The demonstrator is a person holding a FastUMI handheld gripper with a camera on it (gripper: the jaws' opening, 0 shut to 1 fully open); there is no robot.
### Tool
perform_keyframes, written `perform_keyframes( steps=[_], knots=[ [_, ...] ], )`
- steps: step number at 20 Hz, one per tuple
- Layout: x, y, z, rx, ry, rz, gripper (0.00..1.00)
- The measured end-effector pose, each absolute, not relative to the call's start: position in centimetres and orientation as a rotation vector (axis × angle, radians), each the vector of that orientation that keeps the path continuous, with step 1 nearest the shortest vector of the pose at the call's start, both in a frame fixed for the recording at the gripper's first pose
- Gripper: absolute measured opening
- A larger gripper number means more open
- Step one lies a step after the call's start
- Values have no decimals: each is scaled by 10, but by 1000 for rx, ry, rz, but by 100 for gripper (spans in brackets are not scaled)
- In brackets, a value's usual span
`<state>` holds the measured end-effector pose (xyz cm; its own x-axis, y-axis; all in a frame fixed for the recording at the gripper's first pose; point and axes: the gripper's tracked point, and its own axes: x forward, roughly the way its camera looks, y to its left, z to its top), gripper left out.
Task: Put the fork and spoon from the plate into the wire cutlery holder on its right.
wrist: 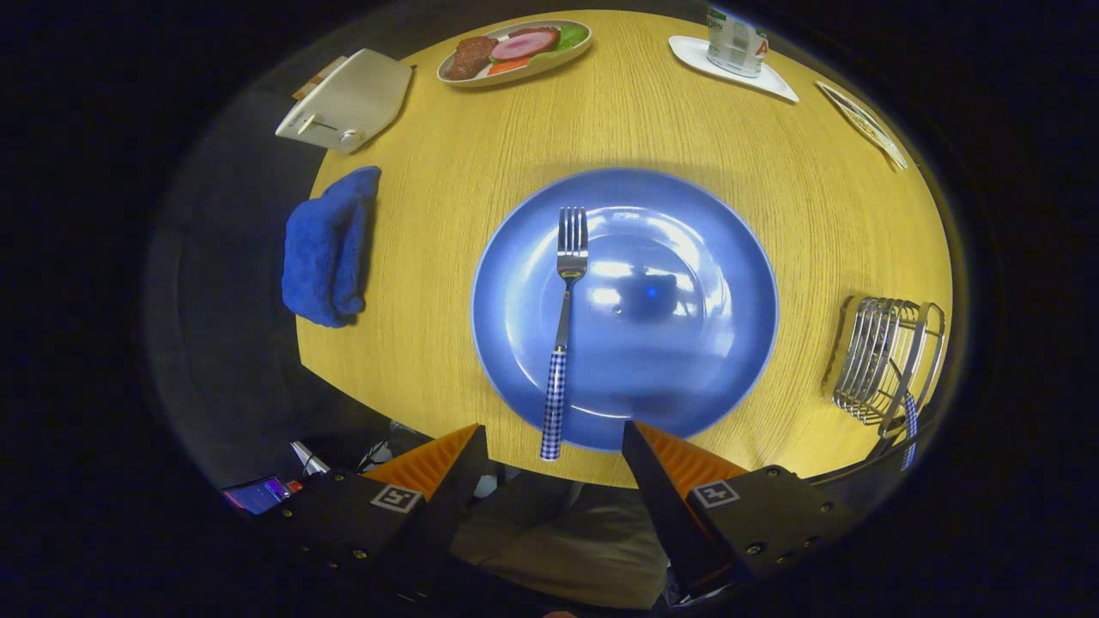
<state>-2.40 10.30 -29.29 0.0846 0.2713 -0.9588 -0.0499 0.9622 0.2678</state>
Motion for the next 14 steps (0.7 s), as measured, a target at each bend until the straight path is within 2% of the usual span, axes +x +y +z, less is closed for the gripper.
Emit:
perform_keyframes(
  steps=[10,14],
  knots=[
    [-13,116,-317,103,1501,229,97],
    [-11,116,-325,90,1500,217,75]
  ],
)
